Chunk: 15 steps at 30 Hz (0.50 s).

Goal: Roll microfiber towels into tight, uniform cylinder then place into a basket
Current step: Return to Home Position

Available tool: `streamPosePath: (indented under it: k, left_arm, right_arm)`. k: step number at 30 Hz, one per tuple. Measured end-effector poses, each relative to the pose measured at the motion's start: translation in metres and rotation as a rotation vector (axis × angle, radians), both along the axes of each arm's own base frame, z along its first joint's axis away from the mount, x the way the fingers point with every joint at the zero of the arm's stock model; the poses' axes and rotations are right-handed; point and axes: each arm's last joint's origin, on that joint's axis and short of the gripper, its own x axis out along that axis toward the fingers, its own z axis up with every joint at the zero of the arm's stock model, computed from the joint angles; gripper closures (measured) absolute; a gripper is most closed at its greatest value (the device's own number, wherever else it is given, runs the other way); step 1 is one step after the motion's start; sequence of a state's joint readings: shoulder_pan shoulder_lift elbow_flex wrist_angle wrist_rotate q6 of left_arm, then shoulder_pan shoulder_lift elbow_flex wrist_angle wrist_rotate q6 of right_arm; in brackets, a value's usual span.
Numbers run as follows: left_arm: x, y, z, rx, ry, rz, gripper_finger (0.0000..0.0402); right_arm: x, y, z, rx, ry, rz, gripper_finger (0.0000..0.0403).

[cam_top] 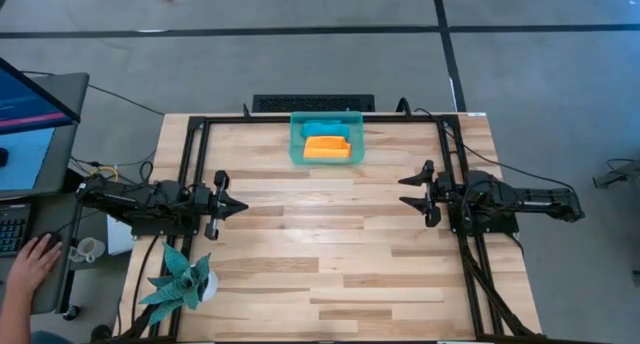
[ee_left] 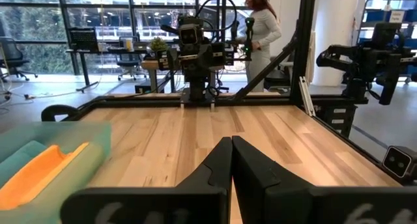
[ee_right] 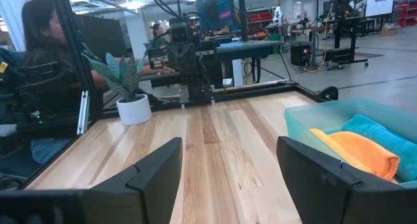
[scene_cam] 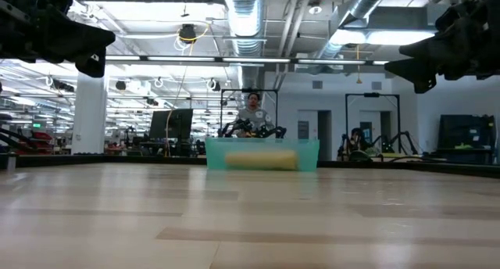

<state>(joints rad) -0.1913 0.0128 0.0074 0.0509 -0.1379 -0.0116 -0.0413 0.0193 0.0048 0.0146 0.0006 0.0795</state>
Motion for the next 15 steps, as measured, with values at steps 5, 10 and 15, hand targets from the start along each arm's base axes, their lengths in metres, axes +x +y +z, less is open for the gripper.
streamPosePath:
  k: [5, 10, 15]
  left_arm:
    - [0.0000, 0.0000, 0.0000, 0.005, 0.000, 0.000, 0.0401]
    - [0.0000, 0.0000, -0.0001, 0.001, 0.000, 0.000, 0.0401]
    - [0.0000, 0.0000, 0.0000, 0.005, 0.000, 0.000, 0.0401]
  right_arm:
    - [0.0000, 0.0000, 0.0000, 0.000, 0.000, 0.000, 0.0131]
    - [0.0000, 0.0000, 0.0000, 0.000, 0.000, 0.000, 0.0131]
    - [0.0000, 0.0000, 0.0000, 0.000, 0.000, 0.000, 0.0131]
